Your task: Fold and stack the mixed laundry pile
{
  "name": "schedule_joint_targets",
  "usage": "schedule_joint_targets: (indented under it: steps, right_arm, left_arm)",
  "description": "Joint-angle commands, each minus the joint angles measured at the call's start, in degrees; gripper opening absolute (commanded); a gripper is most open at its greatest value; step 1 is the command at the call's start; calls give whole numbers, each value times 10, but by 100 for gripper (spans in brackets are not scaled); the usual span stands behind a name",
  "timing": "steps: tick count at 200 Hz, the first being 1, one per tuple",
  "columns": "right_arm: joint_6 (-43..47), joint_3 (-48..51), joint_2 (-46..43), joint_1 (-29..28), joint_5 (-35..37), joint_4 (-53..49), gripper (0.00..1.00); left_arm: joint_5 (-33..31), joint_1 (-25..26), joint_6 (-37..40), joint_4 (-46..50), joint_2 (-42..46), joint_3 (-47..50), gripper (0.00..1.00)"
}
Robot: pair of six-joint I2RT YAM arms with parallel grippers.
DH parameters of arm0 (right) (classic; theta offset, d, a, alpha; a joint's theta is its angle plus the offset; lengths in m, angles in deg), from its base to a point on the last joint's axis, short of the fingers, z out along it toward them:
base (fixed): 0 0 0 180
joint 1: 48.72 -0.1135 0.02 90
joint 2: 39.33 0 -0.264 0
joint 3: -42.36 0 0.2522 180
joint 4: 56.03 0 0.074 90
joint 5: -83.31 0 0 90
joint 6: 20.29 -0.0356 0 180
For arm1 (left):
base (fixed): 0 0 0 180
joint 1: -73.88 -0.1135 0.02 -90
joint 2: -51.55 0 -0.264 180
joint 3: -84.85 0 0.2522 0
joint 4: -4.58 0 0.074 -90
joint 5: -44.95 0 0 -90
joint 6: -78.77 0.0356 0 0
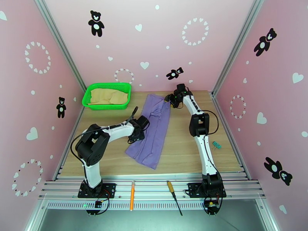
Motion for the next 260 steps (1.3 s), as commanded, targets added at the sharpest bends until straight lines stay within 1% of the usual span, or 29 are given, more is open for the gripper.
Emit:
schedule_joint_targets:
  steps: [1, 26, 52, 68, 78, 94, 104, 115, 131, 144, 160, 176, 180, 203, 224, 260]
  right_arm:
    - [73, 47, -71, 13, 61, -42, 67]
    - [121, 109, -152, 12, 80, -50, 74]
    - [172, 179, -234, 5, 89, -72, 76]
    - [215, 253, -305, -14, 110, -93, 76]
    - [242, 332, -369, -33, 132, -92, 76]
    - [272, 490, -492, -83, 178, -67, 74]
    - [286, 583, -568, -128, 215, -54, 73]
    - [302, 673, -640, -187, 257, -44, 71]
    - [309, 768, -709, -278, 308, -36, 66]
    - [298, 817, -736, -339, 335, -26, 62]
    - [278, 861, -756, -389, 359, -10, 61]
    - [257, 892, -773, -413, 363, 8, 61]
    - [252, 898, -777, -417, 361, 12, 61]
    - [229, 919, -800, -425, 350, 31, 61]
    - [221, 930, -807, -427, 337, 45, 61]
    - [216, 937, -792, -428, 328, 58, 61]
  left_arm:
    - [35, -14, -8, 137, -5, 36, 52]
    - [8, -30, -8, 146, 15, 41, 52]
    - [-25, -44, -3, 162, 32, 47, 52]
    - [-48, -57, 0, 173, 49, 51, 52]
    - [-56, -64, 4, 177, 64, 53, 51]
    - [-64, -69, 12, 191, 97, 50, 51]
    - [-61, -69, 19, 199, 119, 50, 52]
    - [-35, -69, 34, 197, 150, 59, 51]
    - [31, -69, 56, 180, 190, 87, 52]
    - [91, -68, 69, 161, 212, 116, 51]
    - [151, -62, 68, 126, 238, 161, 50]
    - [178, -57, 50, 91, 260, 201, 49]
    - [185, -56, 44, 81, 265, 224, 49]
    - [224, -49, 10, 8, 286, 275, 49]
    - [222, -39, -13, -17, 296, 281, 49]
    - [199, -34, -16, 13, 310, 257, 49]
